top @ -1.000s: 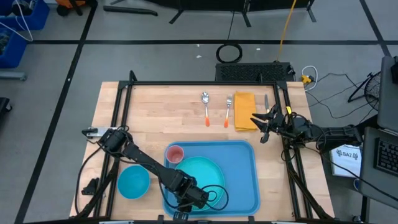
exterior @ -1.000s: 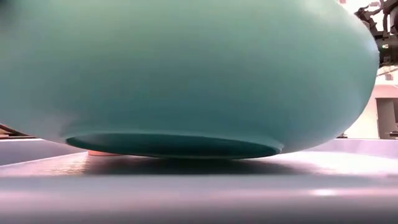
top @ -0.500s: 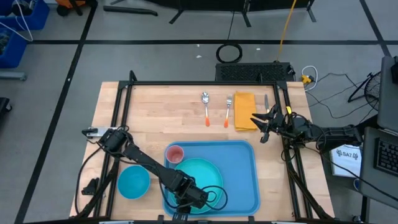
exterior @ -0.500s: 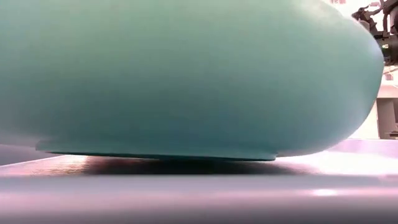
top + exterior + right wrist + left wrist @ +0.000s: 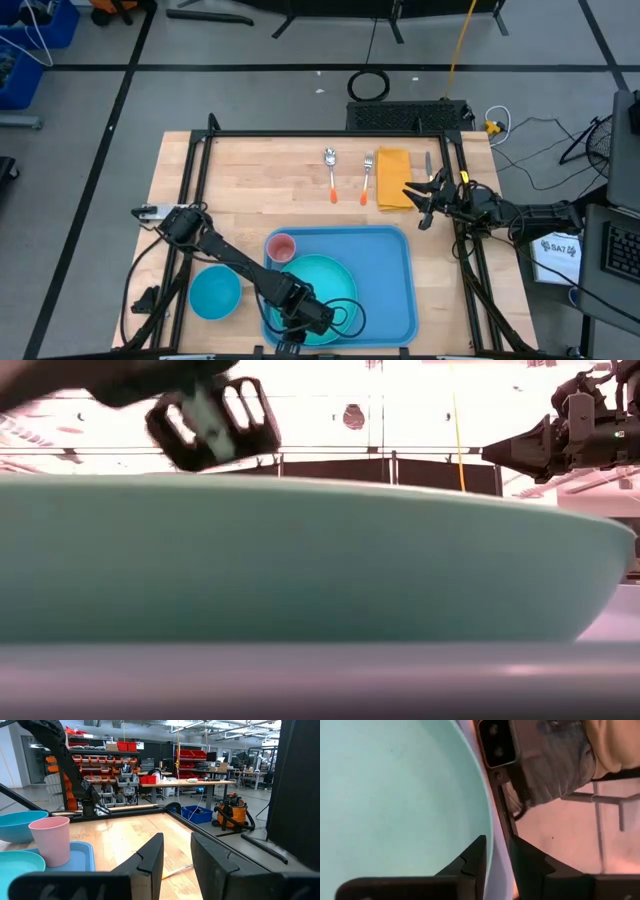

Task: Set up tray
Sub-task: Put the light blue plate on the blue serving tray, then stack the blue bowl on the light blue plate

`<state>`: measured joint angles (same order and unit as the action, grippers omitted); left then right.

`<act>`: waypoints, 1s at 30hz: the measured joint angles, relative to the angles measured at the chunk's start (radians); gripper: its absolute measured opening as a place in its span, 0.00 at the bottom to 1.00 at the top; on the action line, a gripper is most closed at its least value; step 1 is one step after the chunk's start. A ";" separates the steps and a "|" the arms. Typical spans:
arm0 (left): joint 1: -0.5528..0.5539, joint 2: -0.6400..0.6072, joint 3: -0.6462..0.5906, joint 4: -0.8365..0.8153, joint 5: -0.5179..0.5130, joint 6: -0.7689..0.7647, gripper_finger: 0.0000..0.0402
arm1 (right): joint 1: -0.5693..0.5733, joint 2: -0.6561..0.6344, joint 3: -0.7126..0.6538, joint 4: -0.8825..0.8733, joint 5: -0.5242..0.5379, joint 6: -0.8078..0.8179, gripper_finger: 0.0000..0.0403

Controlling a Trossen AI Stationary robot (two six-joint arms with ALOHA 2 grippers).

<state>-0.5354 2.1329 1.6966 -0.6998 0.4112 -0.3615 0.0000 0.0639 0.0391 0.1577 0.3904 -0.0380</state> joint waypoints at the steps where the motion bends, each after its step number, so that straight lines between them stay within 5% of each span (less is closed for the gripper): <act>1: -0.001 -0.018 0.000 -0.002 -0.018 0.010 0.22 | 0.000 0.000 0.000 0.000 0.000 0.000 0.22; 5: -0.022 -0.118 0.000 -0.071 -0.166 0.026 0.22 | 0.000 0.000 0.000 -0.001 0.000 0.000 0.22; 9: -0.062 -0.249 0.001 -0.150 -0.425 -0.005 0.22 | 0.000 0.000 0.000 -0.001 0.000 0.000 0.22; 18: -0.180 -0.387 0.002 -0.512 -0.963 -0.453 0.22 | 0.000 0.000 0.000 -0.002 0.000 -0.003 0.22; 23: -0.193 -0.387 -0.089 -0.526 -1.029 -0.595 0.22 | 0.000 0.000 0.000 -0.001 0.000 -0.005 0.22; 30: -0.097 -0.384 -0.308 -0.370 -0.885 -0.516 0.22 | 0.000 0.000 0.000 0.002 0.000 -0.028 0.22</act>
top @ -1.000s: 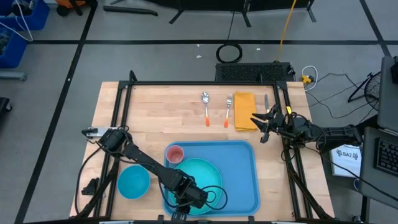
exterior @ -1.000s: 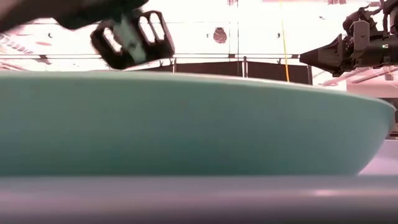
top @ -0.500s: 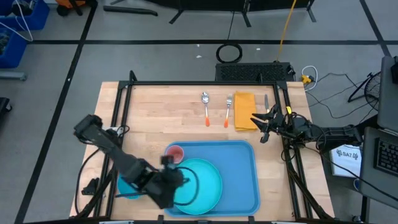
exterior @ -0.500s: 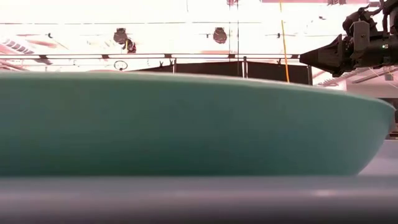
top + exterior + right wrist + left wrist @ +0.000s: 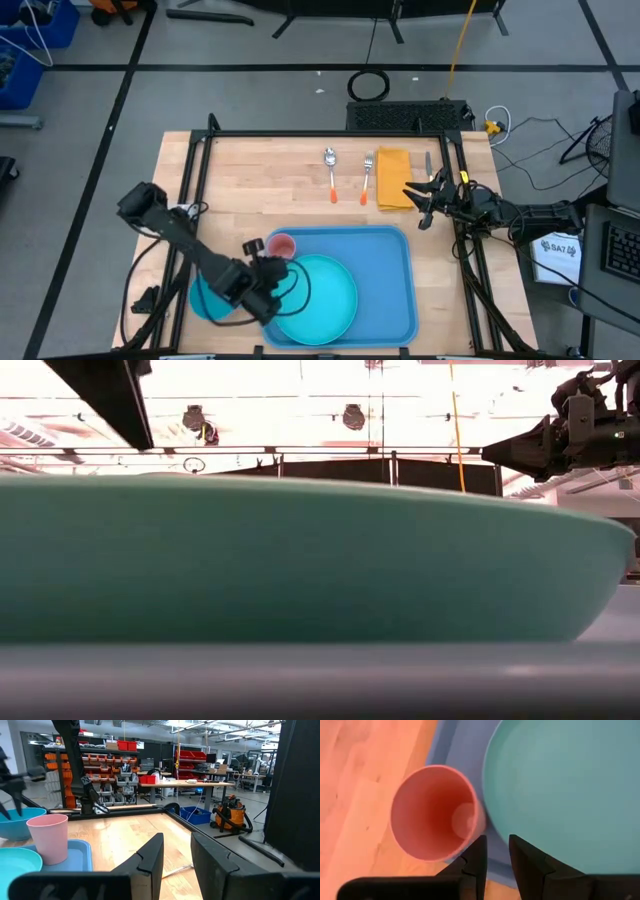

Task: Set up tray
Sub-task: Stack the blue bowl on the light blue plate

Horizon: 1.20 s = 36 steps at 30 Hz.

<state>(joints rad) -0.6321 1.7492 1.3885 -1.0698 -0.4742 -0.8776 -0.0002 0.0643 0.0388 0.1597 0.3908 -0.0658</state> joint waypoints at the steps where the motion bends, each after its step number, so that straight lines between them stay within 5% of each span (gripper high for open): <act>1: 0.011 0.000 -0.009 0.002 0.015 0.018 0.22 | 0.000 0.000 0.000 0.001 0.000 0.000 0.22; 36: 0.083 -0.001 -0.054 0.022 0.096 0.124 0.22 | 0.000 0.000 0.000 0.008 0.000 -0.002 0.22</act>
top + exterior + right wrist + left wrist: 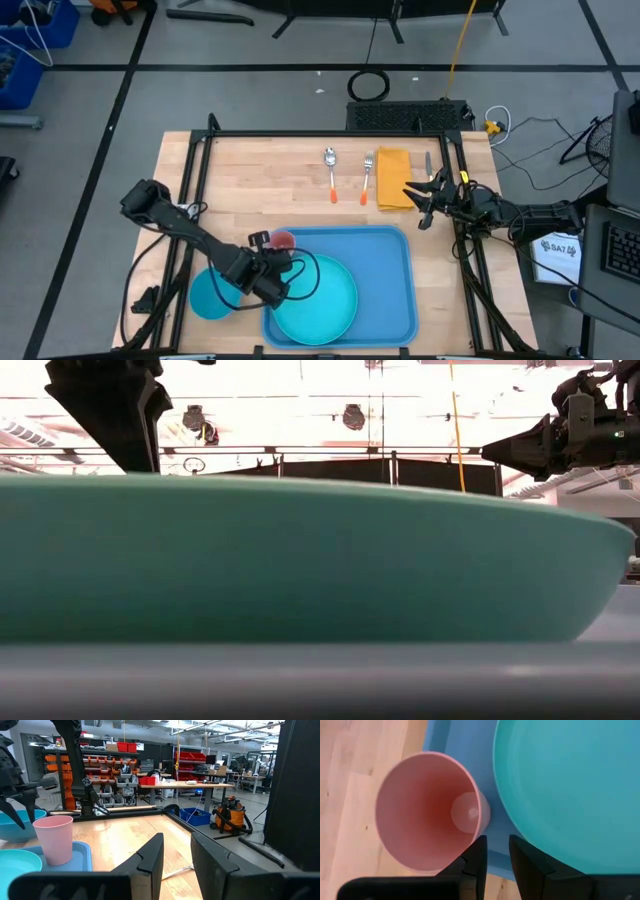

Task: Set up tray
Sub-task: Stack the blue bowl on the light blue plate

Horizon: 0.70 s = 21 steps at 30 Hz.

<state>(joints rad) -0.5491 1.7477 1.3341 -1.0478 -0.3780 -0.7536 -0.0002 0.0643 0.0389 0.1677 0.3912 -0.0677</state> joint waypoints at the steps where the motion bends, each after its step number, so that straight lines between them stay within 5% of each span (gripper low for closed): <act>1: 0.001 0.000 -0.005 0.004 0.009 -0.006 0.22 | 0.000 0.000 0.000 0.000 0.000 0.000 0.22; 21: 0.007 0.000 -0.016 0.004 -0.015 -0.028 0.22 | 0.000 0.000 0.000 0.001 0.000 0.003 0.22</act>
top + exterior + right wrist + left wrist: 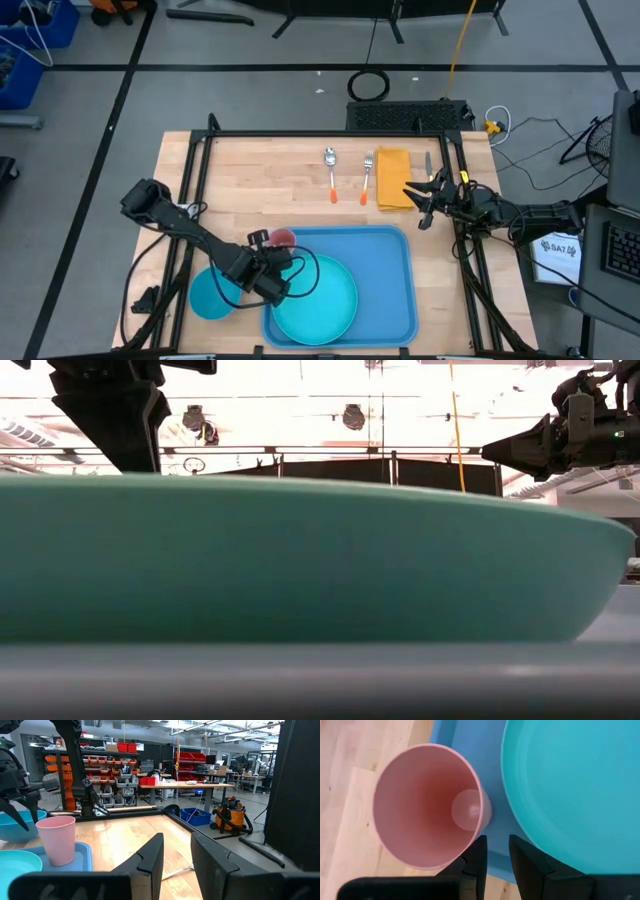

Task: Set up tray
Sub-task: Stack the blue bowl on the light blue plate

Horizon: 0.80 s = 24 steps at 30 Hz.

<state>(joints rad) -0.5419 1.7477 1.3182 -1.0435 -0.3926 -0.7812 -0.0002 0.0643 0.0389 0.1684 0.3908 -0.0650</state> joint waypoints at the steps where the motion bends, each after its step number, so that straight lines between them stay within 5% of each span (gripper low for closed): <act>1: 0.000 0.000 0.000 0.000 0.002 -0.005 0.22 | 0.000 0.000 0.000 0.000 0.000 0.000 0.22; 13: -0.063 -0.028 0.000 -0.029 0.266 -0.137 0.22 | 0.000 0.000 0.000 0.000 0.000 0.000 0.22; 24: -0.129 -0.070 0.000 -0.257 0.450 -0.809 0.22 | 0.000 0.000 0.000 0.000 0.000 0.000 0.22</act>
<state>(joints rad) -0.6709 1.6776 1.3186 -1.3007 0.0571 -1.5898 -0.0002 0.0643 0.0391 0.1685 0.3908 -0.0647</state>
